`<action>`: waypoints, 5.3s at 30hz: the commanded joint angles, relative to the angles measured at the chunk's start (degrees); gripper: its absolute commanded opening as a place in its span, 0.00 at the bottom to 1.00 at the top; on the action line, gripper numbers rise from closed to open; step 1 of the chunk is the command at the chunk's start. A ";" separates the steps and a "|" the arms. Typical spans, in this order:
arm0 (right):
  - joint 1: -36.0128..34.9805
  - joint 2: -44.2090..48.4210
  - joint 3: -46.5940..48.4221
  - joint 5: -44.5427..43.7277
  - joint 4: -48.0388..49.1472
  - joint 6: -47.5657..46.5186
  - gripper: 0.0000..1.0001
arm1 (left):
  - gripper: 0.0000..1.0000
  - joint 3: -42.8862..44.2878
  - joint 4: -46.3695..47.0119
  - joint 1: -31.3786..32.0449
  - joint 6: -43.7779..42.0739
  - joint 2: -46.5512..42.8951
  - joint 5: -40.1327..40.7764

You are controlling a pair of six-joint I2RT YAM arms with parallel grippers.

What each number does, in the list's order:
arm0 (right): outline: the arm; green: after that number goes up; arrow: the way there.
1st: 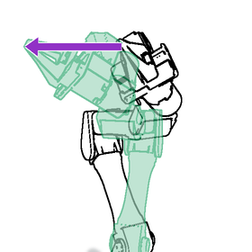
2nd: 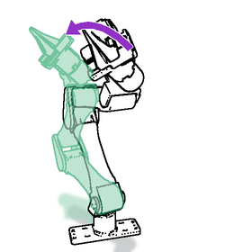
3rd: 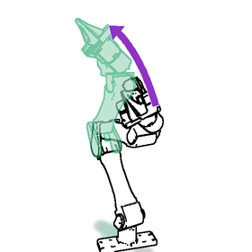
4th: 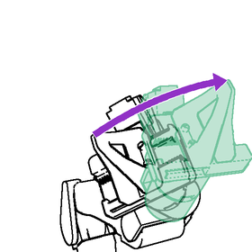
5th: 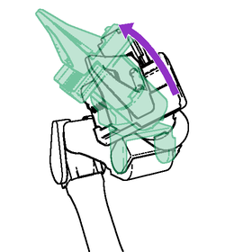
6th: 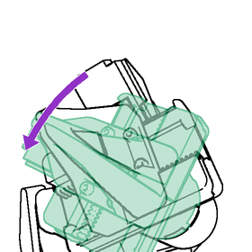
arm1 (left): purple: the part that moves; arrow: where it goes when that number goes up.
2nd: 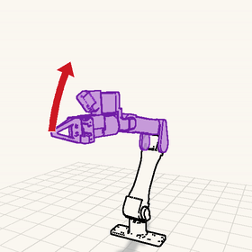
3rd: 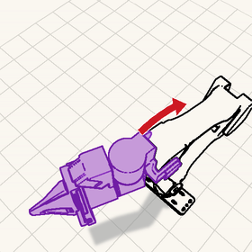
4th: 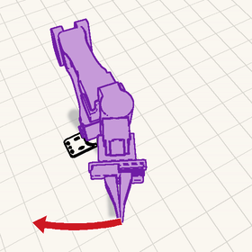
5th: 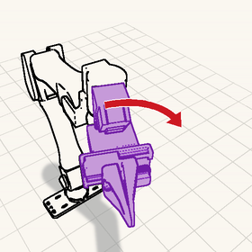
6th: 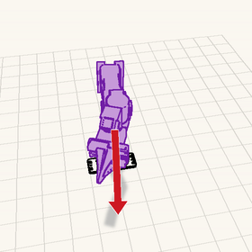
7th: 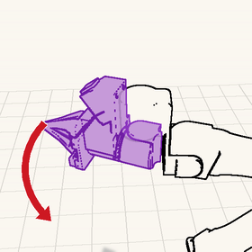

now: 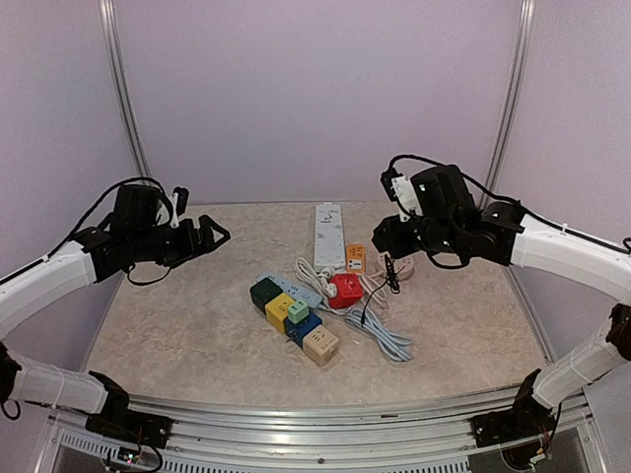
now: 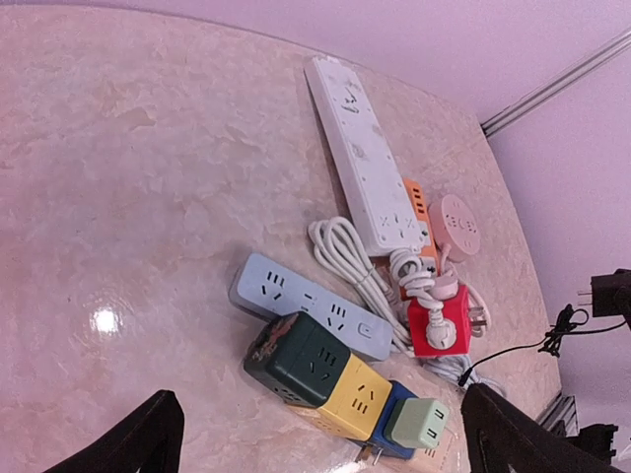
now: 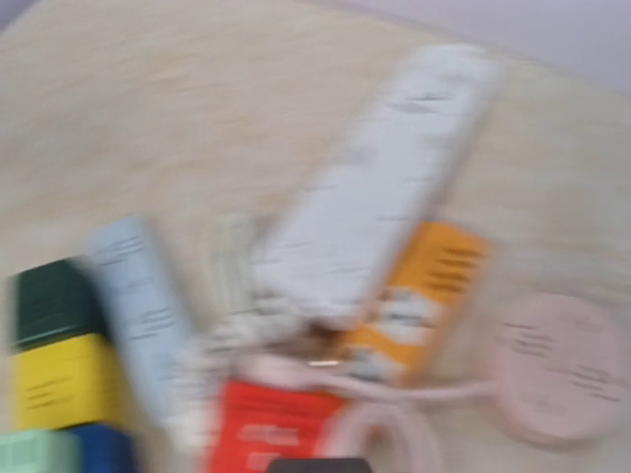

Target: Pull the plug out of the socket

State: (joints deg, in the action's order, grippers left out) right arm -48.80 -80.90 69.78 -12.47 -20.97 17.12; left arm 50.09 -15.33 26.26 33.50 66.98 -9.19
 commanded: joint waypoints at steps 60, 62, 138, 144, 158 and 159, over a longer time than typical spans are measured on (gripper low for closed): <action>32.54 -7.19 -14.86 -16.45 -6.97 1.41 0.83 | 0.97 3.10 -8.81 -20.72 -18.48 -2.72 -6.42; 32.52 -3.63 -15.08 -14.03 -6.11 0.89 0.84 | 0.97 2.84 -8.86 -20.57 -17.81 -3.18 -5.77; -16.03 -36.58 20.22 -0.02 -3.16 1.48 0.52 | 0.96 -18.94 19.48 1.58 14.76 5.13 -4.91; -16.00 -36.95 20.18 0.79 -2.67 1.86 0.40 | 0.96 -18.47 21.59 2.91 15.36 7.43 -5.24; -16.14 -34.76 18.07 4.85 0.57 3.06 0.00 | 0.90 -16.52 24.89 8.50 18.14 14.07 -4.97; -16.10 -34.62 17.90 5.11 0.71 3.10 0.00 | 0.90 -16.45 25.12 8.92 18.44 14.43 -5.02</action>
State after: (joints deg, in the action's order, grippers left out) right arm -64.12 -116.42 88.53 -10.70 -22.74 19.00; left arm 32.18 7.51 33.56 50.57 79.77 -14.24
